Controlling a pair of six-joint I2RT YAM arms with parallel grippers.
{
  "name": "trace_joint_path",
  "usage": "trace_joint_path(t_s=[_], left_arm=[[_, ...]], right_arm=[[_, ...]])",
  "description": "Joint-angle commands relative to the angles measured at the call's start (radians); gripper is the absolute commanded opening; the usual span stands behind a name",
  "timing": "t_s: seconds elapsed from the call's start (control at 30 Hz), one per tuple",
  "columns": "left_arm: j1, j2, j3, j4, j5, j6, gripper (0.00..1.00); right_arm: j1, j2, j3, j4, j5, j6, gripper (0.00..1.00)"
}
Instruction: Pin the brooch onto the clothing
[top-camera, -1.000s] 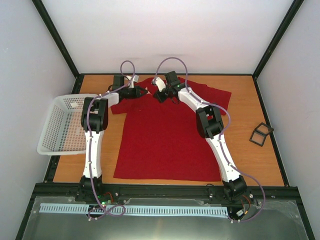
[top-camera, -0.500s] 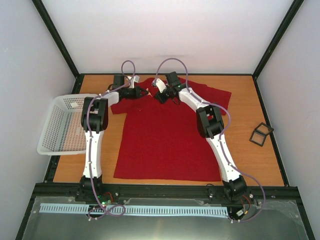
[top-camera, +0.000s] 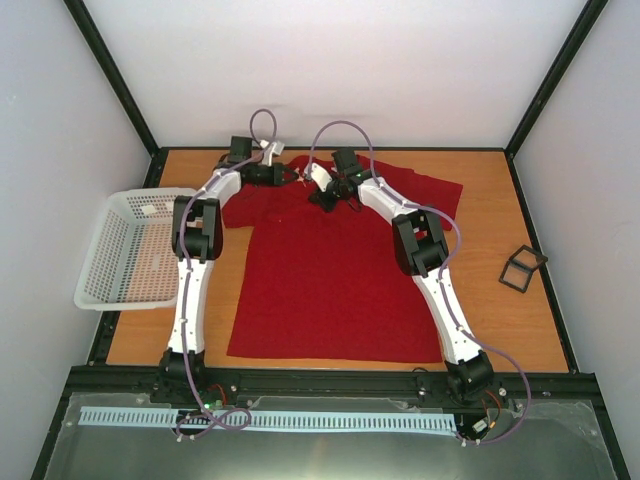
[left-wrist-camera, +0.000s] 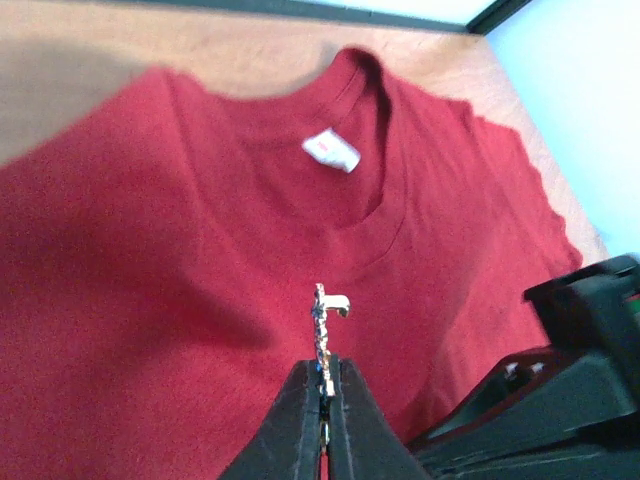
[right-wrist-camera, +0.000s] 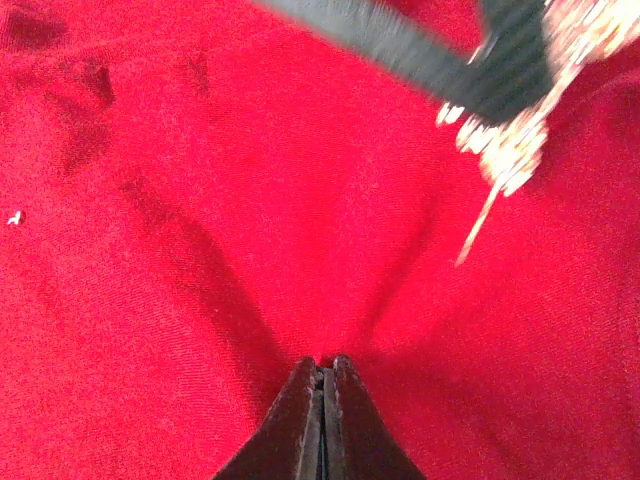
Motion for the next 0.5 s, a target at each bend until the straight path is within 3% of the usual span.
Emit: trace_joint_path(t_s=[0.0, 0.47], left_arm=[[0.01, 0.061, 0.073, -0.139, 0.046, 0.081, 0.01], [0.013, 0.05, 0.083, -0.156, 0.152, 0.028, 0.01]], right_arm=[[-0.005, -0.05, -0.006, 0.033, 0.001, -0.052, 0.03], [-0.005, -0.035, -0.003, 0.016, 0.034, -0.134, 0.03]])
